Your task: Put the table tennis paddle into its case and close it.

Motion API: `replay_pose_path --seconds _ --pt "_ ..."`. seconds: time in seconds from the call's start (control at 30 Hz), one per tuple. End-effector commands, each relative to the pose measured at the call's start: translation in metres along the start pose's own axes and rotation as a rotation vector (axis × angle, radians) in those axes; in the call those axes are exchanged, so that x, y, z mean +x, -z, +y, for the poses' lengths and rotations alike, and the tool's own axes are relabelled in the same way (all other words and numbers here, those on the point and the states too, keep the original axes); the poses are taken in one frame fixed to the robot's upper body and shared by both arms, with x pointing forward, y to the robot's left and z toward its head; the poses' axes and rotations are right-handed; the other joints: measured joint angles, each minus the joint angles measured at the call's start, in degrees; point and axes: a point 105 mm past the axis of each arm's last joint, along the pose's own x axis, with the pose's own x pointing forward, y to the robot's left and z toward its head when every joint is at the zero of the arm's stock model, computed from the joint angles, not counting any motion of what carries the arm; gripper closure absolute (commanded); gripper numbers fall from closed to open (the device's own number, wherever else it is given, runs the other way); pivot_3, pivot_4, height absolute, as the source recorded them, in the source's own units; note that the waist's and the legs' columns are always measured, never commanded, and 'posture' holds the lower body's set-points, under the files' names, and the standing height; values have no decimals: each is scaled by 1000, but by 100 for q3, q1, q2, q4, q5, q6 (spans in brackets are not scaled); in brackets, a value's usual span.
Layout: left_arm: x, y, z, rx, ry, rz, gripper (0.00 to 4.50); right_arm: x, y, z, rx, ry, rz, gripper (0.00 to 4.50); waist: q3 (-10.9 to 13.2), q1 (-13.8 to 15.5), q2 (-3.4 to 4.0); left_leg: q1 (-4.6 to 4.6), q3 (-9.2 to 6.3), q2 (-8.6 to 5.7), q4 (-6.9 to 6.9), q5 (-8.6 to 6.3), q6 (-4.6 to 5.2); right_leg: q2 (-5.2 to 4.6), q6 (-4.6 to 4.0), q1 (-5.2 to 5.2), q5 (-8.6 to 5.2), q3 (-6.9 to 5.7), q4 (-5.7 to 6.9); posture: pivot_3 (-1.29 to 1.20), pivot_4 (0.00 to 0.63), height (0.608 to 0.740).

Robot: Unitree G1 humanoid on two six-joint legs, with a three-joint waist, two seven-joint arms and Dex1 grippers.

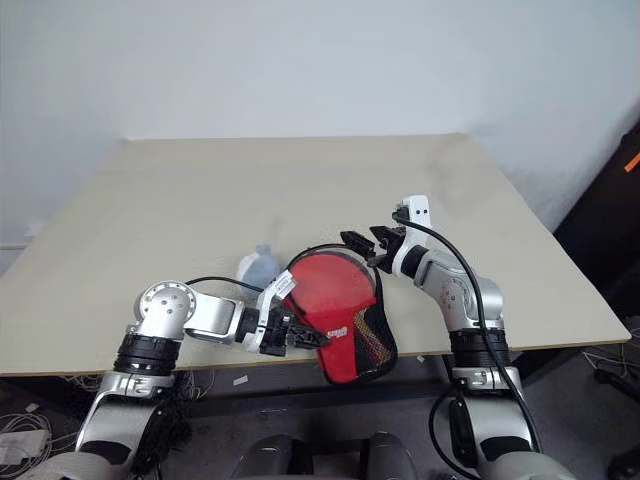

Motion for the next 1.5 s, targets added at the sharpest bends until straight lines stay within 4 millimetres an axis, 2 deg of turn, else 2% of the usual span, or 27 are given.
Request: replay_pose_path --seconds 0.03,0.33,0.37,0.43,0.57,0.7,0.8,1.0,1.1,1.17,1.3,1.5 --pt "-9 -5 -4 34 -1 -16 4472 -2 -21 6 -47 -18 -68 0 0 -4 0 0 0 1 -1 0 0 1 0 -1 0 0 0 0 0 740" --pt "-18 -12 -4 74 -18 -81 4472 -1 -18 5 -55 -8 -56 0 0 -5 0 0 2 1 -7 1 -1 0 0 -13 0 2 0 0 0 740" --pt "-19 -11 -5 82 -17 -80 4027 -1 -18 5 -55 -7 -55 0 0 -6 0 0 3 1 -8 1 -1 0 0 -15 0 3 0 0 0 740" --pt "-21 -10 -7 92 -7 -75 3601 0 -17 4 -55 -5 -52 0 0 -6 0 -1 5 1 -11 1 -1 0 0 -18 0 6 0 0 0 740" --pt "-37 1 -6 197 -39 -57 2319 1 -17 4 -54 -1 -49 0 0 -19 0 -1 6 1 -14 1 -2 0 -1 -23 0 7 1 0 0 740" --pt "-57 9 -9 341 -29 -66 2319 0 -15 4 -53 2 -46 0 1 -18 2 -1 17 0 -42 13 -21 1 -6 -44 -1 21 1 0 0 740" --pt "-73 5 -7 491 -57 -90 2319 -1 -13 4 -52 -2 -42 0 2 -9 3 -1 24 2 -54 15 -25 1 -20 -51 -5 21 0 0 0 740" --pt "-107 -36 -2 677 -129 -226 2319 4 0 15 -116 -36 15 0 3 4 6 -2 69 9 -75 14 -24 -14 -30 -61 -1 23 -6 0 0 740" --pt "-118 -56 10 717 -219 -275 2319 11 11 27 -151 -84 63 0 3 1 6 -2 84 16 -83 15 -26 -5 -31 -68 -1 36 -6 0 0 740" --pt "-120 -68 16 734 -279 -300 2319 18 21 35 -201 -98 99 0 3 0 6 -1 90 19 -84 22 -37 2 -30 -68 -1 41 -4 0 0 740" --pt "-119 -78 18 755 -286 -318 2319 32 30 44 -227 -83 108 0 3 -16 5 -1 107 23 -77 24 -39 7 -26 -68 0 49 -1 0 0 740" --pt "-111 -80 22 782 -300 -274 2319 38 47 47 -207 -79 169 0 3 -4 3 -1 124 21 -64 24 -39 1 -16 -59 6 43 -1 0 0 740"
